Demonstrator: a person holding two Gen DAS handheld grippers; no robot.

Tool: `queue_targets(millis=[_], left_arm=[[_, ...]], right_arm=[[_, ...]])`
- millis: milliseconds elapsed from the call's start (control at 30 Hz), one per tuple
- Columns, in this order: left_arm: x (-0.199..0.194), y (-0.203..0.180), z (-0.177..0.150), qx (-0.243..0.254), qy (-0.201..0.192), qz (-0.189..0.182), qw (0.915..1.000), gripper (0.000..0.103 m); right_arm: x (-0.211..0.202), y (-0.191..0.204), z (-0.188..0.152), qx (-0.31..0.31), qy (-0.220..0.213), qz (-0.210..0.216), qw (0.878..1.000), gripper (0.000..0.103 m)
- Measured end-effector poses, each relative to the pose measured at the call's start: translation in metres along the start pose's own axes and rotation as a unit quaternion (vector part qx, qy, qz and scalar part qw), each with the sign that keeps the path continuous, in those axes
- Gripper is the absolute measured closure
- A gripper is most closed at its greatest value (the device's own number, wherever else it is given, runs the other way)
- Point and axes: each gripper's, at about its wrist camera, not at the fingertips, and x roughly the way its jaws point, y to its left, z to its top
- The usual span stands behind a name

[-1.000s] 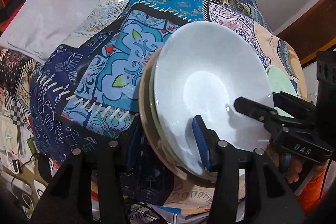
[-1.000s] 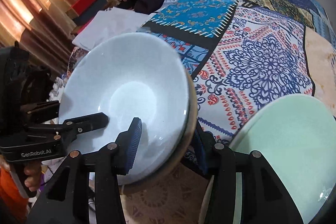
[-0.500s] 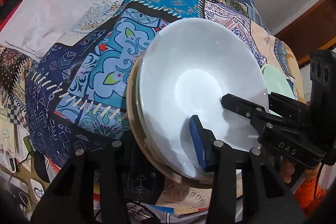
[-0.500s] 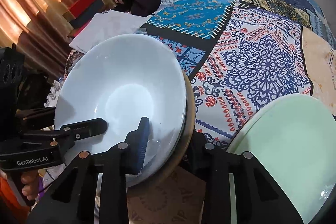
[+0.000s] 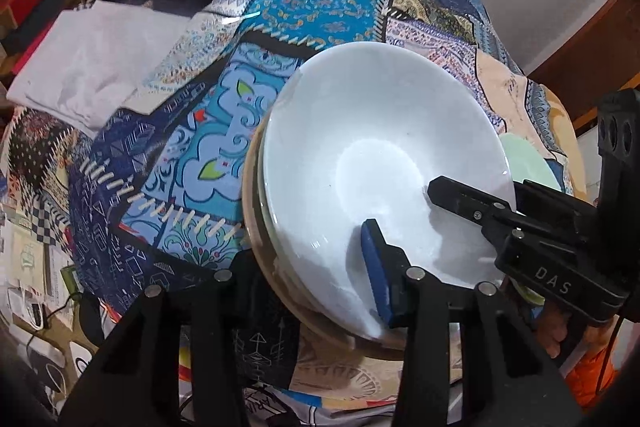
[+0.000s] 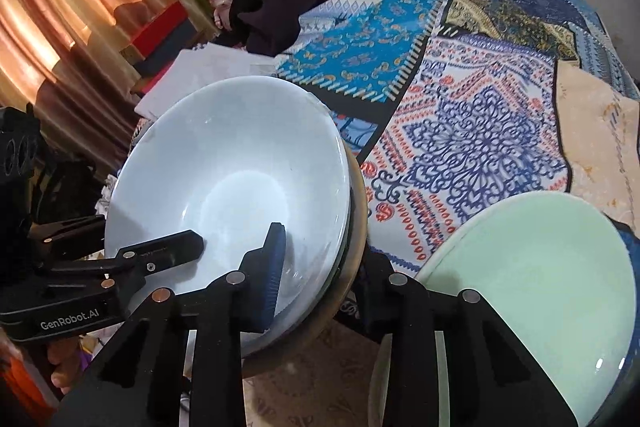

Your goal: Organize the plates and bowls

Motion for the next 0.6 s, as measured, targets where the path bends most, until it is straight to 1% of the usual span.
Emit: queue_targets(millis=[367,600], left_arm=[[-0.026,-0.032,0.018,0.028,-0.033,-0.011,0.9990,0.060],[-0.035,-0.059,0.024,0.049,-0.042,-0.026,0.9976,0.060]], right_arm=[[-0.044,-0.013,0.008,0.005,-0.052,-0.012,0.999,0.074],[-0.070,-0.029,0.005,0.017,-0.076,-0.030,0.997,0.074]])
